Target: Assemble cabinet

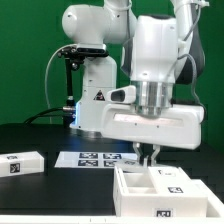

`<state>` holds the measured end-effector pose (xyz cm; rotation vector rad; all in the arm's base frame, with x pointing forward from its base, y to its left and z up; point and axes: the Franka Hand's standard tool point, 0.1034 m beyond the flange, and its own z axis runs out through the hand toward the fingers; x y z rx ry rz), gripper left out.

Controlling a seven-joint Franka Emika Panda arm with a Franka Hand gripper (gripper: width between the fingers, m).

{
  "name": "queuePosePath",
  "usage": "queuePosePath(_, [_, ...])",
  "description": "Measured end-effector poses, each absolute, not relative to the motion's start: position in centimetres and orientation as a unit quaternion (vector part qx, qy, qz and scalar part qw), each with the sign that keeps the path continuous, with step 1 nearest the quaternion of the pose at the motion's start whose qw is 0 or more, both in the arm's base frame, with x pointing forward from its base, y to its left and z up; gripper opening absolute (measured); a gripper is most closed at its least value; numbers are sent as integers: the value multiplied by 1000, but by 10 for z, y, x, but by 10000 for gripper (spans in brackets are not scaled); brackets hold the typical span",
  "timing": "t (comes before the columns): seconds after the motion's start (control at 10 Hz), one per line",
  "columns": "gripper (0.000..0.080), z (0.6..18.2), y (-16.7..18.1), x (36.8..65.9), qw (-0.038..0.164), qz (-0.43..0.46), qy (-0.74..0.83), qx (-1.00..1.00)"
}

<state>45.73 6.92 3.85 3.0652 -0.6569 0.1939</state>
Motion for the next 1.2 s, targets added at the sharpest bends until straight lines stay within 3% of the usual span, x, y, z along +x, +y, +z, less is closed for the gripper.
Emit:
queuePosePath(0.2, [64,30,65,462,9,79,-155,985])
queuePosePath(0.5, [64,32,66,462,11,77,-123,989])
queuePosePath(0.8, [64,63,59,463,12,77,71,994])
queuePosePath(1.2, [64,66,50,460,28,81,225,971])
